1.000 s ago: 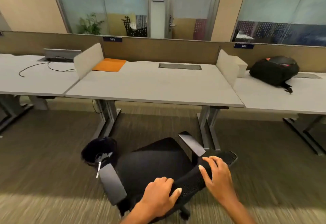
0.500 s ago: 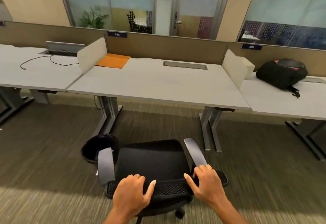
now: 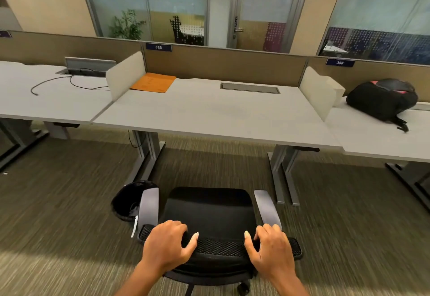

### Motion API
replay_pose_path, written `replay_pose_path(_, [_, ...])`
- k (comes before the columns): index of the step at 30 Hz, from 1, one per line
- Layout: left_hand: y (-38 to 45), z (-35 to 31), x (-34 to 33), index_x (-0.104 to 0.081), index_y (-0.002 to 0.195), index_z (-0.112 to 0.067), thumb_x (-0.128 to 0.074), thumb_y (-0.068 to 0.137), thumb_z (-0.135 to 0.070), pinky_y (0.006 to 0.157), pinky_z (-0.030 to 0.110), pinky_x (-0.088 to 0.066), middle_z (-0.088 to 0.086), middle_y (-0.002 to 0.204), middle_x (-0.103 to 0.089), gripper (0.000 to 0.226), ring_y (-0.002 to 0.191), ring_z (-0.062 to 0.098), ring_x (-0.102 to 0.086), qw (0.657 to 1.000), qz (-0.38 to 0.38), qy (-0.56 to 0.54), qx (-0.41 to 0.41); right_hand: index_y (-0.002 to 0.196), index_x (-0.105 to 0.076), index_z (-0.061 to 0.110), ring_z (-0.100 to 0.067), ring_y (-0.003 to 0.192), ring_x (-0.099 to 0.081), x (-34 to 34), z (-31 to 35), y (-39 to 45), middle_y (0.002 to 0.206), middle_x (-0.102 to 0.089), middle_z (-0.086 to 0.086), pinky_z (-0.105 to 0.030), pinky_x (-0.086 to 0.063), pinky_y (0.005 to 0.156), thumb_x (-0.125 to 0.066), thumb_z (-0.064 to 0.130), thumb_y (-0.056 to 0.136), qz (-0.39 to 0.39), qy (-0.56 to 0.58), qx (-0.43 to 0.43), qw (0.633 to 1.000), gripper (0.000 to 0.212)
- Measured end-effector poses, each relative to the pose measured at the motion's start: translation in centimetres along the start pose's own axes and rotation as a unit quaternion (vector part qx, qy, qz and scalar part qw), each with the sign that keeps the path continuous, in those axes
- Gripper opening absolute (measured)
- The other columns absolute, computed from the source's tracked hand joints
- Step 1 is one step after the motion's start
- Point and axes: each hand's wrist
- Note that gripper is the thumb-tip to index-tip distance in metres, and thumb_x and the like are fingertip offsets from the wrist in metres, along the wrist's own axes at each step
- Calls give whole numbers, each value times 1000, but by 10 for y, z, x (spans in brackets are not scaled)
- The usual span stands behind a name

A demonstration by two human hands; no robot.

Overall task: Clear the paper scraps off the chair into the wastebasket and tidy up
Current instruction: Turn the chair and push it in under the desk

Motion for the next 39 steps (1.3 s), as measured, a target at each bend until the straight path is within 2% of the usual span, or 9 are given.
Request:
replay_pose_path(3, [17,5,-1,-53,55,-22,-39,84,-67,46,22,-33,-8,53,-51,55,51,9,-48,1000,-10,-7,-13,57,-40,28,-6,55,-36,-4,0,15,55,-38,13,-14,-21,53,-51,52,84,0,0,-4,1000,38])
replay_pose_path(6, [37,8,-3,-51,54,-22,-38,84,-66,47,21,-27,-8,52,-50,55,50,9,-46,1000,-6,-7,-23,57,-44,27,-6,56,-39,-9,-4,33,55,-42,11,-18,-30,52,-48,53,85,-1,-6,-8,1000,38])
replay_pose_path(9, [60,12,-9,-53,56,-22,-36,85,-66,49,22,-28,-8,54,-52,55,53,10,-50,1000,-5,-8,-21,58,-46,27,-7,57,-41,-16,-9,54,55,-44,10,-23,-39,52,-45,54,86,3,-6,-14,1000,39])
replay_pose_path(19, [155,24,-35,-58,62,-24,-34,85,-65,51,20,-37,-11,58,-54,53,57,8,-51,1000,4,-22,-11,59,-44,28,-6,58,-38,-44,-34,151,58,-40,12,-20,-34,51,-49,55,85,-22,-10,-1,1000,37])
replay_pose_path(23, [203,24,-45,-55,61,-22,-34,85,-64,50,19,-29,-9,58,-54,53,58,9,-50,1000,10,-27,-5,61,-44,29,-6,60,-39,-54,-51,195,60,-42,13,-19,-35,54,-48,56,85,-25,-8,-3,1000,36])
replay_pose_path(29, [266,23,-57,-61,67,-22,-34,85,-63,58,25,-45,-9,64,-60,53,65,8,-55,999,11,-38,18,62,-50,27,-6,62,-39,-67,-72,254,62,-43,13,-17,-39,52,-48,56,86,-30,13,1,999,37])
replay_pose_path(39, [344,25,-75,-63,67,-26,-34,87,-62,57,23,-48,-11,62,-59,50,62,6,-56,999,5,-43,7,67,-51,26,-5,65,-40,-83,-100,328,67,-44,13,-17,-39,55,-44,57,88,-25,28,-3,999,38])
Point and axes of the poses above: each hand's wrist, its own y-axis towards the middle knuckle, its own x-axis out of the back of the hand, z = x × y
